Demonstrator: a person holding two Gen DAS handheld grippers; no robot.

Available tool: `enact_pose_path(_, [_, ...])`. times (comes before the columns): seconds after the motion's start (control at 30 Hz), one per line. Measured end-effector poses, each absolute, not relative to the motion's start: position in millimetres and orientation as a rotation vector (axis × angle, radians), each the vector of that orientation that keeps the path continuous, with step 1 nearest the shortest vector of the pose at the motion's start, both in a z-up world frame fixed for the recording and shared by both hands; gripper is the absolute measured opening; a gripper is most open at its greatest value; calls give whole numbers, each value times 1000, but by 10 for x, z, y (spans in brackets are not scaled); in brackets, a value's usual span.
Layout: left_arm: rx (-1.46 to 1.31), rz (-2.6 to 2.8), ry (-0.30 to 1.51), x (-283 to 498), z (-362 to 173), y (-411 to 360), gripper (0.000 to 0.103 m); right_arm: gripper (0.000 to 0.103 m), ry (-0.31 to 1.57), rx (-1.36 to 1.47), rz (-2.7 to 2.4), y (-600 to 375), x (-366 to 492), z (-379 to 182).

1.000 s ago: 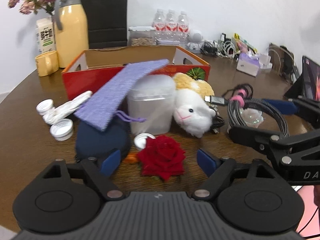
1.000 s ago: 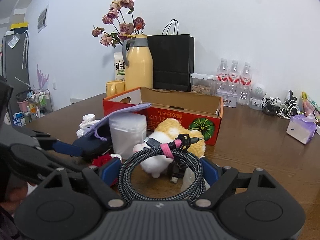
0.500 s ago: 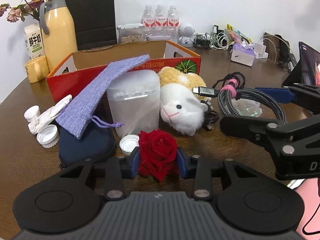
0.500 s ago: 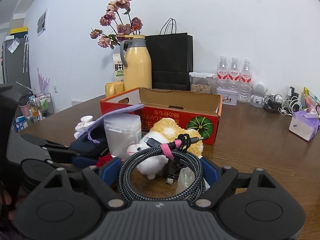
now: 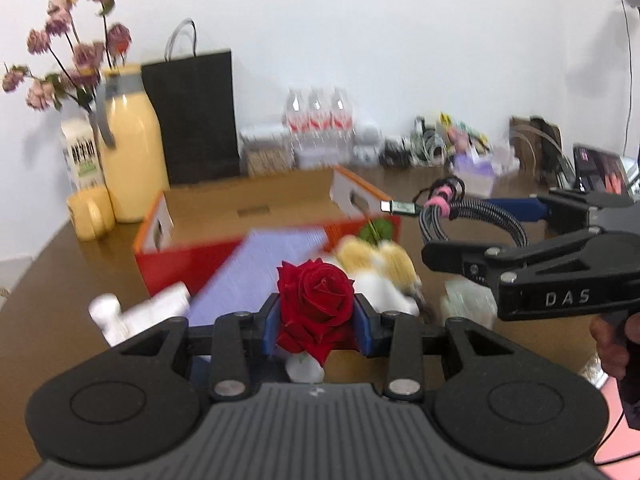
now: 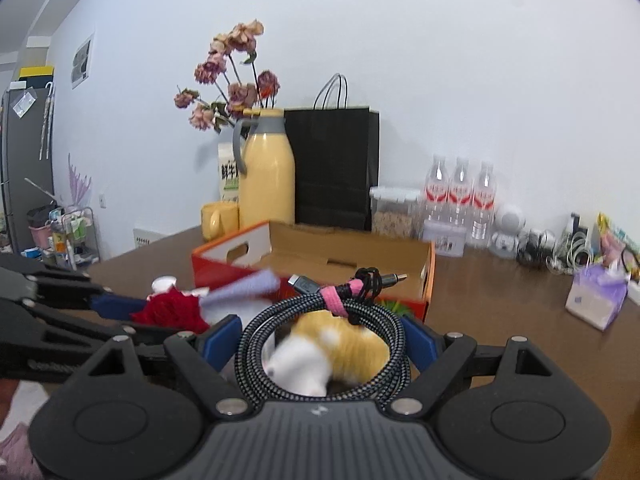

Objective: Organize objects
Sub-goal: 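Lower the rose and cable into the cardboard box and open both tools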

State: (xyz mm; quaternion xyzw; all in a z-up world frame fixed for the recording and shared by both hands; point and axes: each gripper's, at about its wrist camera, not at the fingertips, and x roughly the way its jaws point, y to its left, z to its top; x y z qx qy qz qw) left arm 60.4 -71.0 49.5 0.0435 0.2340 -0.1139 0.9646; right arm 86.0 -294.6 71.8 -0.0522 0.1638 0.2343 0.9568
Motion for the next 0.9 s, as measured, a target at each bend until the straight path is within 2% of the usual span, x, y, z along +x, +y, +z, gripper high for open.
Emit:
enact_pose_path(0.2, [76,-174,395,1053,886,-509,38,85,308,-127,451,-2774,1321,1017])
enact_pose_path(0.4, [52,-117,451,1843,1035,-348,38,85,381,-139,423,-2560,2071,1139])
enact_pose_path(0.67, [50,-31,609,2834,744,-243,38,85,583,-197,391,-2228,3144,847])
enact_pose_path(0.9, [41,14,763,3320,334,-222,38,85,733,-213,349,-2100,3666,422])
